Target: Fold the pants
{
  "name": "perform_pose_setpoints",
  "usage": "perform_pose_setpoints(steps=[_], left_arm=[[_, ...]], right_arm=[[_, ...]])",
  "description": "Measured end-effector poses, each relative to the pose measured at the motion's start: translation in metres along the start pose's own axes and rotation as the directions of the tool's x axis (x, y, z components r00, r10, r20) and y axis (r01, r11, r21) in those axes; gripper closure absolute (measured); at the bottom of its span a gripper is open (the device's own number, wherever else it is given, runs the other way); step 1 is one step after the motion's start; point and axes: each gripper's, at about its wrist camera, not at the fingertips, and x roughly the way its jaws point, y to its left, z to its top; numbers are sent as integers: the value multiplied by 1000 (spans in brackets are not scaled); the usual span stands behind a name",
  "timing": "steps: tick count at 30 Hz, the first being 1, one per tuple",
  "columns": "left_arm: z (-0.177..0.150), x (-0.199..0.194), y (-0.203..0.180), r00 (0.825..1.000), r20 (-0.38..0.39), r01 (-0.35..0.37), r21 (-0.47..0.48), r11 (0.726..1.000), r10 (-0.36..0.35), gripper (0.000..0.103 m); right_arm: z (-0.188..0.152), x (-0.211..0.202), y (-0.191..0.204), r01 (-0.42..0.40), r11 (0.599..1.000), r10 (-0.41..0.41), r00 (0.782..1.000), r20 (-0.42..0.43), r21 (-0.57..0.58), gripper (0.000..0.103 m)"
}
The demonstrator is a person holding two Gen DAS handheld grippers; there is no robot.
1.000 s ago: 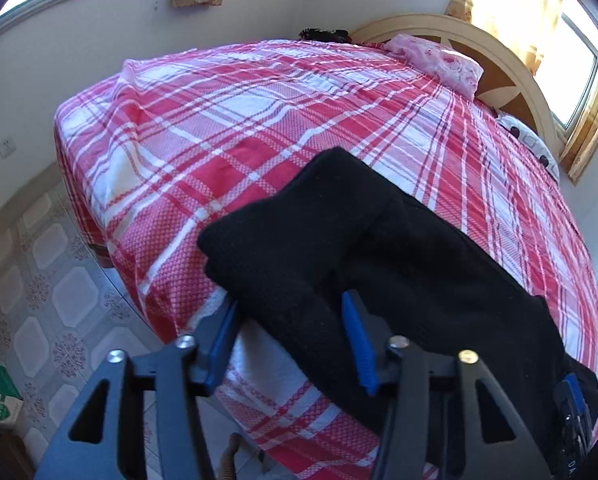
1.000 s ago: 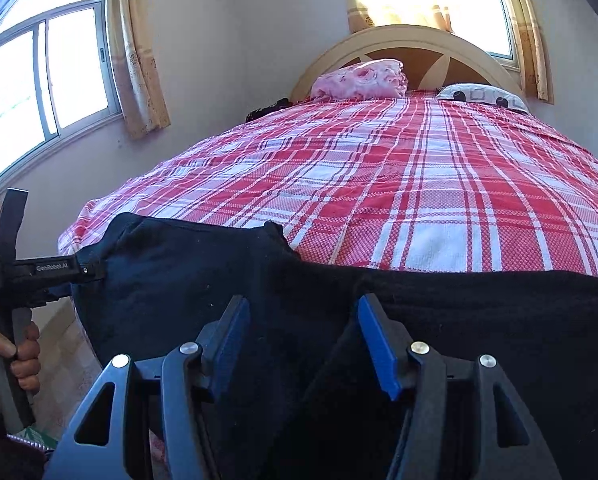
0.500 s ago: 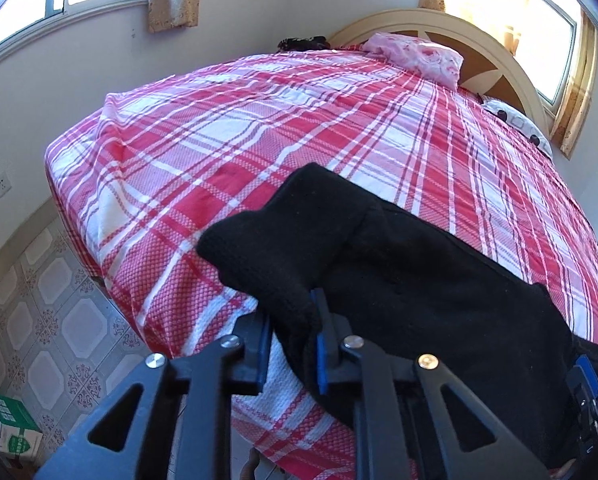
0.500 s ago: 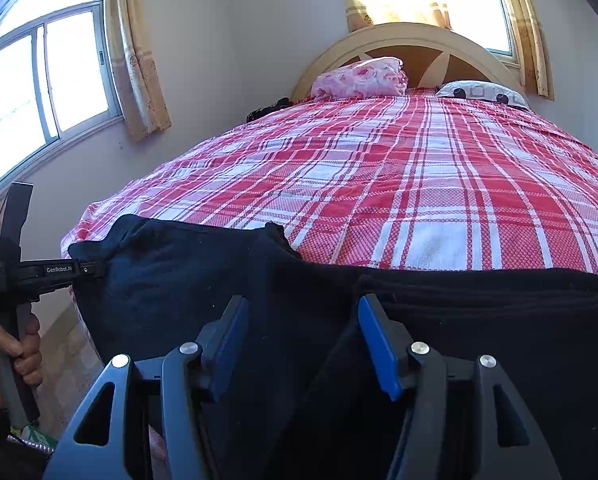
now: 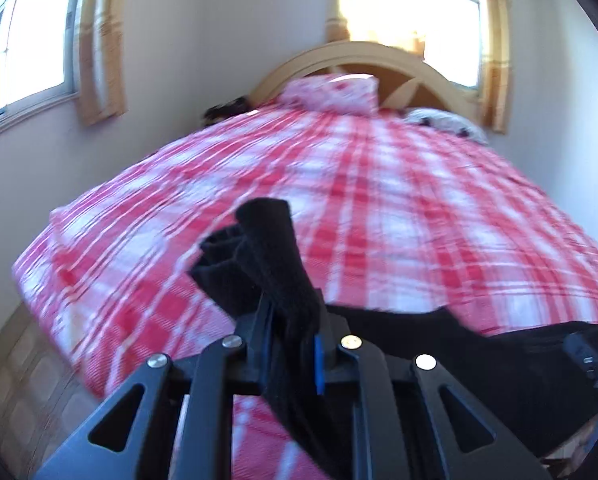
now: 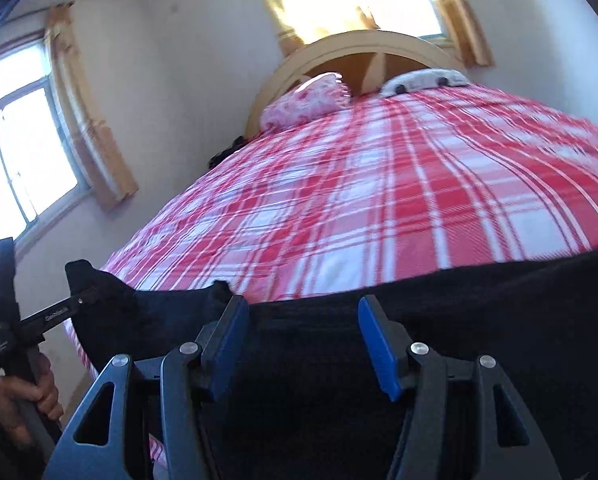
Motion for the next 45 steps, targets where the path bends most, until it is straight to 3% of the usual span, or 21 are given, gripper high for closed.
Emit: perform_pose_setpoints(steps=[2,6,13,15,21,23,26,30,33,35,38,40,41,43,45], left_arm=[[1,-6,-23,994,36,98,46,994,-100,86],[-7,-13,-63,971,43,226,144,963,-234,86],[-35,-19,-119,906,-60,418,277,865,-418,86],[-43,-21,-130,897,-86,438,309,844,-434,86],[-45,-19,-130,898,-100,437,324,839,-429,86],[-46,-21,-130,897,-93,437,326,838,-432,86],[-49,-27,-130,893,-77,442,337,832,-443,86],[-50,-43,-129,868,-46,476,360,802,-494,86],[-55,-46,-130,851,-71,507,370,778,-520,86],[-58,-47,-131,828,-93,546,365,754,-554,86],[-64,-54,-137,804,-104,572,404,714,-585,86],[-69,-60,-144,784,-125,593,439,675,-608,86],[-71,-61,-145,782,-131,596,447,667,-610,86],[-76,-61,-151,779,-163,600,472,646,-605,86],[-81,-59,-154,784,-187,598,482,640,-592,86]], right_arm=[[-1,-4,-10,11,999,-11,1000,-3,33,44],[-6,-15,-22,36,997,-36,999,7,63,44],[-12,-18,-44,21,992,-21,1000,-3,128,43],[-11,-16,-44,9,992,-8,1000,-7,126,44],[-6,-15,-50,-42,987,48,998,-33,158,43],[-1,-16,-53,-107,974,116,993,-36,199,43],[9,-9,-53,-266,919,293,955,-51,290,43],[19,12,-55,-380,836,444,892,-83,395,43],[22,30,-60,-464,737,573,814,-92,491,40],[26,39,-66,-482,693,614,785,-88,536,36],[25,46,-72,-454,687,611,784,-113,568,34],[23,51,-71,-477,652,649,753,-109,589,32],[22,53,-69,-478,643,658,744,-114,598,32],[22,57,-63,-462,668,646,749,-146,583,31],[23,59,-56,-439,708,615,768,-178,553,32]])
